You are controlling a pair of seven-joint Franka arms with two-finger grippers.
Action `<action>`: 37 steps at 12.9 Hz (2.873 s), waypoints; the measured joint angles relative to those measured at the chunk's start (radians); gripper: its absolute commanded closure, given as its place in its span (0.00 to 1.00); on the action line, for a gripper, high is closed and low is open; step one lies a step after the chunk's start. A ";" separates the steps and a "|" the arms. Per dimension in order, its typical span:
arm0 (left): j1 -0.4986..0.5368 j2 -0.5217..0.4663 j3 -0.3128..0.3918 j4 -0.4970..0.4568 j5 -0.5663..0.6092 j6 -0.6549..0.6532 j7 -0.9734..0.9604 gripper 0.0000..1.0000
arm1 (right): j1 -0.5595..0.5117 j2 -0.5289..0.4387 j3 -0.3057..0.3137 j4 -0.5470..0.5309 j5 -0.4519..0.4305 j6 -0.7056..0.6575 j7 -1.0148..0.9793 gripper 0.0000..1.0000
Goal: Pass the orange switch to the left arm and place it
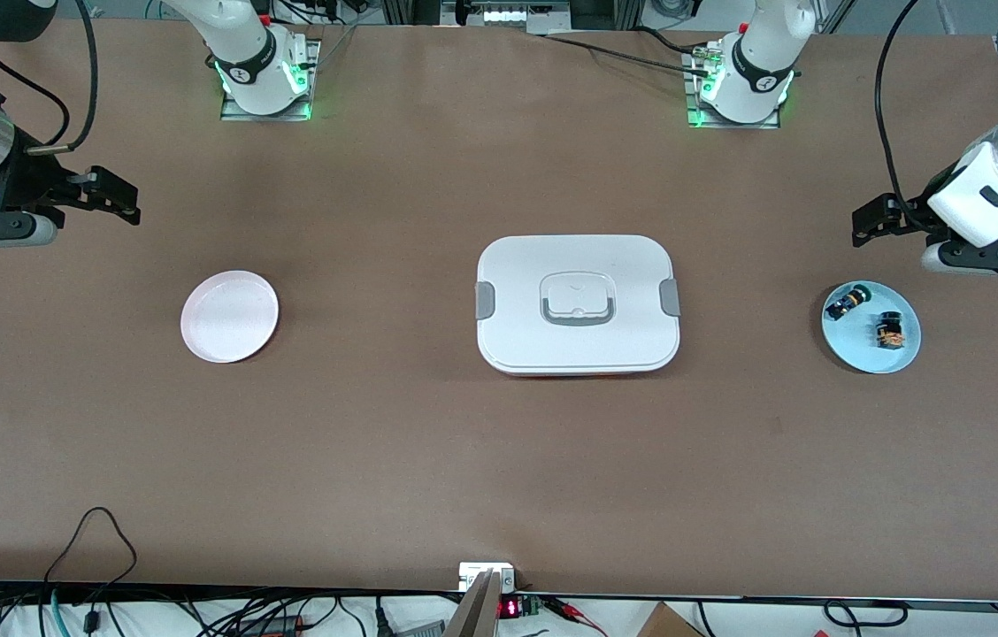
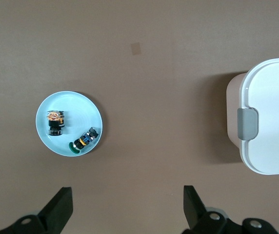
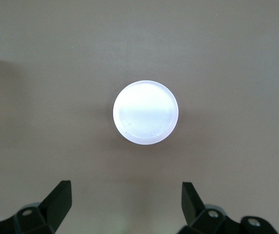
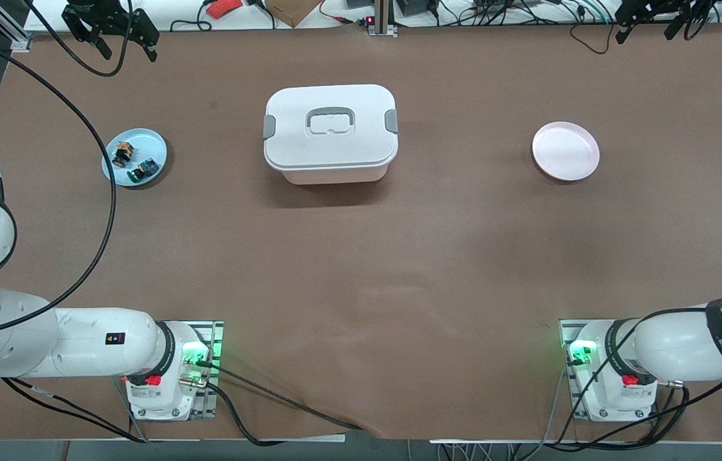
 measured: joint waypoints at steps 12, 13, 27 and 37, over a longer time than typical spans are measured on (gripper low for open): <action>0.000 0.000 0.000 0.000 0.000 0.000 0.000 0.00 | 0.000 -0.001 0.000 0.013 0.000 -0.001 0.000 0.00; 0.000 0.000 0.000 0.000 0.000 0.000 0.000 0.00 | 0.000 -0.001 0.000 0.019 0.000 -0.005 0.000 0.00; 0.000 0.000 0.000 0.000 0.000 0.000 0.000 0.00 | 0.001 -0.001 -0.002 0.104 -0.001 -0.060 0.000 0.00; -0.001 0.000 0.000 0.000 0.000 0.000 0.000 0.00 | -0.003 0.003 -0.007 0.104 -0.002 -0.058 0.000 0.00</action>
